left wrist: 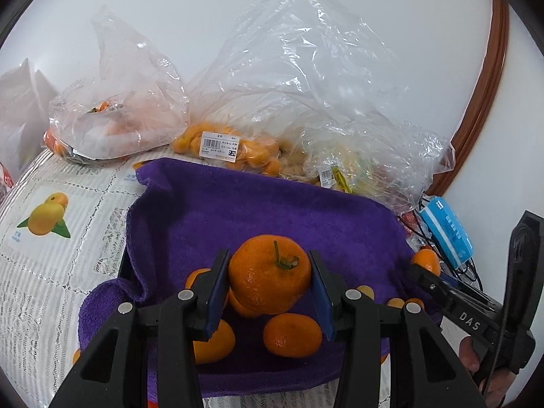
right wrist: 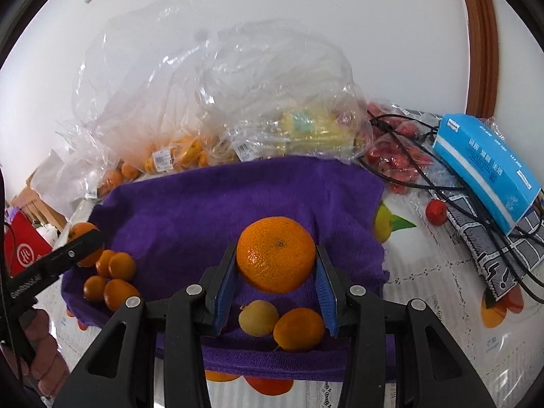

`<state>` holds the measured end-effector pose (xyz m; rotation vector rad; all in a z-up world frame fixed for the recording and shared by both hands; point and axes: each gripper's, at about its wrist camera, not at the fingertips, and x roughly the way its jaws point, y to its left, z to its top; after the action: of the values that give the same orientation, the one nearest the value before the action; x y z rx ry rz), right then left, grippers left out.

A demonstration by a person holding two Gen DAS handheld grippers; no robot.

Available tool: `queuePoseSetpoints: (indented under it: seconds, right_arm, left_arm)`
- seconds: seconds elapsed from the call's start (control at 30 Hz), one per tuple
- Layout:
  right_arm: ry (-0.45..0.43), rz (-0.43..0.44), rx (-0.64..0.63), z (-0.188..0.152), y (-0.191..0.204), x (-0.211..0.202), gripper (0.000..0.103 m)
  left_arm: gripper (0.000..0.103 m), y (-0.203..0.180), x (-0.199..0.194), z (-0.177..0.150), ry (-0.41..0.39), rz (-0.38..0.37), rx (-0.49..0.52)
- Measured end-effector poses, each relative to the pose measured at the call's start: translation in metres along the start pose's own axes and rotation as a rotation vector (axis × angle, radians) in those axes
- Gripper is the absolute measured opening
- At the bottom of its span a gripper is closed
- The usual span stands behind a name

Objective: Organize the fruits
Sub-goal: 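Carry the tangerine onto the towel while the left tool carries its tangerine there, then open the right tool releasing its tangerine while the left tool releases the leafy tangerine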

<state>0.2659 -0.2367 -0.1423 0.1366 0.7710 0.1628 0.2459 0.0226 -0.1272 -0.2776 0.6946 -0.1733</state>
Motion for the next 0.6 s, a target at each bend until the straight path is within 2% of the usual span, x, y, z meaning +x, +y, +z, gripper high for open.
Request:
queuePoseSetpoints:
  seconds: [0.6]
  right_arm:
    - [0.022, -0.002, -0.006, -0.007, 0.007, 0.015, 0.043]
  left_arm:
    - [0.043, -0.011, 0.017, -0.011, 0.030, -0.020, 0.034]
